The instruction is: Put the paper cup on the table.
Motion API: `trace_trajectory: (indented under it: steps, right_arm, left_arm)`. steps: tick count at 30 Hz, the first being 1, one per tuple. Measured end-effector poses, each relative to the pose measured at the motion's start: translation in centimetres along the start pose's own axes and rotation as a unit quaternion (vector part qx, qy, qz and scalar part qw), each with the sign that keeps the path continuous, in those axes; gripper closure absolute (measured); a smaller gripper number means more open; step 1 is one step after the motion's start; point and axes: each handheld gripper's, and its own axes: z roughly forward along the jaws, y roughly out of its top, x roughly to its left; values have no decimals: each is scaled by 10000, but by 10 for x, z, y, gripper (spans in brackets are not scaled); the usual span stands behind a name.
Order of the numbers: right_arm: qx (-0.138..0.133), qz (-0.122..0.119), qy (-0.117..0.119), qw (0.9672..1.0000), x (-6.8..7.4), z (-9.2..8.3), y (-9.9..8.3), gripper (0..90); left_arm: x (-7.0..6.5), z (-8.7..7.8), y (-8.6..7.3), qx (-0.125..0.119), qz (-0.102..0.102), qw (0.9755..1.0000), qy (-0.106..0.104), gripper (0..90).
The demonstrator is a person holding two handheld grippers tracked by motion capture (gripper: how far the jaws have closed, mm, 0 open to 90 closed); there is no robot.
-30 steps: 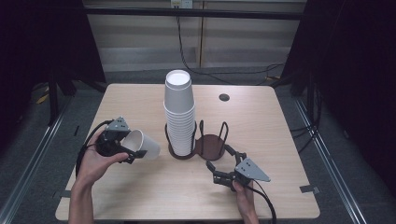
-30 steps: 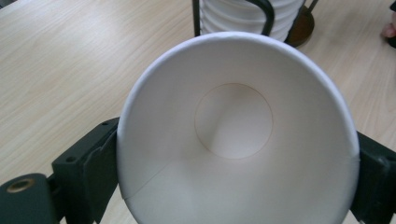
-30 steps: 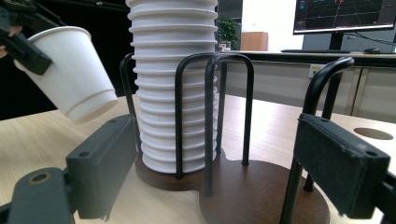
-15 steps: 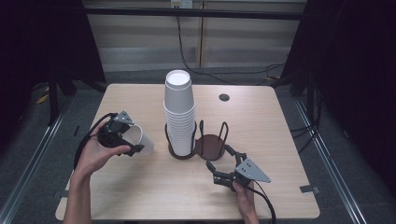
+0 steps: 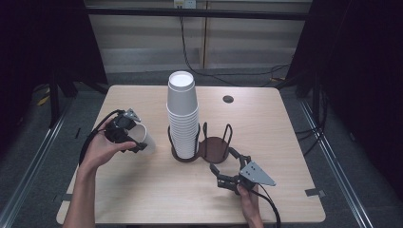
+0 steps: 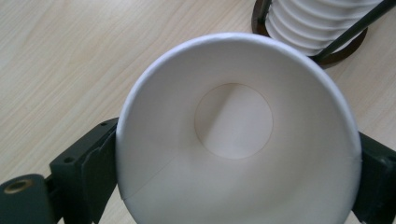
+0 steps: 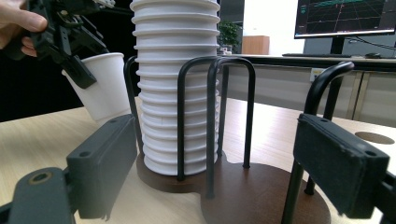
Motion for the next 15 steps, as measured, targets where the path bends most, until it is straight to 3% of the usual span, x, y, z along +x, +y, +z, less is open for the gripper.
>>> trace_trajectory:
  steps: [2,6,10,14,15]
  right_arm:
    - [-12,-7,4,10000,0,0,0,130]
    - [-22,-13,-10,10000,0,-1,0,130]
    - [-25,-15,-9,10000,0,-1,0,130]
    - [-21,-9,-8,10000,0,-1,0,130]
    - [-23,-13,-6,10000,0,-1,0,130]
  left_arm:
    - [0,3,2,116,-6,9998,133,70]
    - [-1,10,5,177,-34,9998,64,67]
    - [0,17,8,409,59,9991,101,64]
    - [2,21,8,454,22,9988,157,57]
    - [2,22,7,354,-25,9992,163,53]
